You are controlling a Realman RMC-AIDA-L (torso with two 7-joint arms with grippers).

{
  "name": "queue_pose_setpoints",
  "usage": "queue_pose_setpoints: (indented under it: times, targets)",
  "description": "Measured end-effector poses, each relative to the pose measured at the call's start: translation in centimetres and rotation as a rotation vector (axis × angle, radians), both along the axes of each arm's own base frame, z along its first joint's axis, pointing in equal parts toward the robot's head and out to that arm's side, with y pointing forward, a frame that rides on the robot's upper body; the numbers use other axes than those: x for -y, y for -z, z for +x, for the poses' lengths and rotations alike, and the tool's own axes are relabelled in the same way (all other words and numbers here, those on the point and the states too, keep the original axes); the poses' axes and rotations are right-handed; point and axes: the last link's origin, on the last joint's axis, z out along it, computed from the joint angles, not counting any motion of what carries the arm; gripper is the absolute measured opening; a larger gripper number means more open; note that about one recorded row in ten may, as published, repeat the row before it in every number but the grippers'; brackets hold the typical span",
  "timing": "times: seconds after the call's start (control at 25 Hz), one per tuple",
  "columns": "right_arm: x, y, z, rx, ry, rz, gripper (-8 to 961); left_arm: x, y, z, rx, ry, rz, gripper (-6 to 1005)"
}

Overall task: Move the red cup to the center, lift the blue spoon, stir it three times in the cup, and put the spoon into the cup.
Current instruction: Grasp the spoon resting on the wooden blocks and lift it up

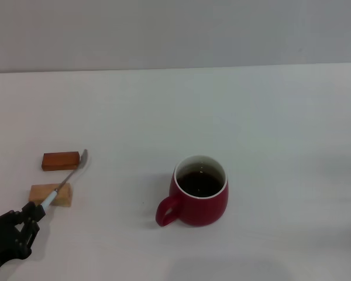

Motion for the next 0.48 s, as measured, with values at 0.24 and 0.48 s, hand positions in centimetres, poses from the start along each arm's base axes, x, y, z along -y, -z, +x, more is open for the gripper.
queue_pose_setpoints:
  times: [0.24,0.48]
  targets:
    - [0.00,0.07,0.11,-0.002,0.007,-0.005,1,-0.01,-0.02,-0.02,-0.007,0.003,0.005,159]
    - [0.04,0.13,0.15,-0.002,0.009,-0.007,1,0.06,-0.02,0.04,-0.001,0.003,0.011,133]
